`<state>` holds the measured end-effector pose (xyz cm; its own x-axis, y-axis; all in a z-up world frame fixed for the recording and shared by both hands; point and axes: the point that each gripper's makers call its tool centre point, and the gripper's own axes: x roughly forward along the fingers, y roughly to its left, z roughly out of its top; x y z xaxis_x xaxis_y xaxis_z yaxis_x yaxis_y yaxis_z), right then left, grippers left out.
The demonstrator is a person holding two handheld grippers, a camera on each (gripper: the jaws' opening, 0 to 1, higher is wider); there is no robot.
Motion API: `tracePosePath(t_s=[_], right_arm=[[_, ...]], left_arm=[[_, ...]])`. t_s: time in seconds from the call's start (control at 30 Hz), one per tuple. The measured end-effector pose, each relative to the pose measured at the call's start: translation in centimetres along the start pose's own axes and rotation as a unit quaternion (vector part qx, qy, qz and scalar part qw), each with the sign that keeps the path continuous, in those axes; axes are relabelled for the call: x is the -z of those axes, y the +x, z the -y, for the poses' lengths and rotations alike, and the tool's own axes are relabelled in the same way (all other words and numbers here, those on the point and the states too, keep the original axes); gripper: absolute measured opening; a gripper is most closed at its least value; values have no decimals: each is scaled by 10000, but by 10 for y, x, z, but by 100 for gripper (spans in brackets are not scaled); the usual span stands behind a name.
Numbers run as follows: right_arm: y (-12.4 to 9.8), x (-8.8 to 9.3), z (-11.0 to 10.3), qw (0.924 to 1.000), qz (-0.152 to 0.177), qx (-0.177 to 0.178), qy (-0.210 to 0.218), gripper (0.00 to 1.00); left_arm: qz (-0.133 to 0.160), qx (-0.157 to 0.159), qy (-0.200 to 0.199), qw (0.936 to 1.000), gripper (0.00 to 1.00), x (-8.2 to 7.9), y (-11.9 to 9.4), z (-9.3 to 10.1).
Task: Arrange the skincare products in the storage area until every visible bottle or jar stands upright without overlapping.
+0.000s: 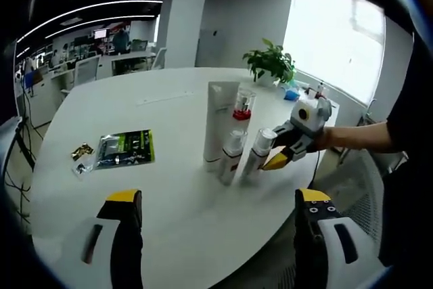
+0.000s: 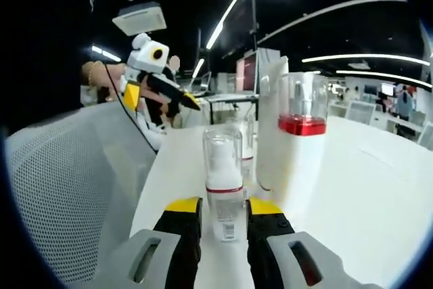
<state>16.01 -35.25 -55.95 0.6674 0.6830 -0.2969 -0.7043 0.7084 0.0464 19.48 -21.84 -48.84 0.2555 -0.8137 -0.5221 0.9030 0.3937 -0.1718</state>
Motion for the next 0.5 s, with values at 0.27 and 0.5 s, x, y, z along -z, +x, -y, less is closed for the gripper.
tracePosePath(t_s=[0.27, 0.5], right_arm=[[3, 21, -1, 9994, -342, 45, 100, 15], [8, 22, 6, 9991, -403, 117, 84, 11]], left_arm=[[0, 6, -31, 10000, 86, 1, 1, -1], [-54, 8, -53, 10000, 85, 7, 2, -4]])
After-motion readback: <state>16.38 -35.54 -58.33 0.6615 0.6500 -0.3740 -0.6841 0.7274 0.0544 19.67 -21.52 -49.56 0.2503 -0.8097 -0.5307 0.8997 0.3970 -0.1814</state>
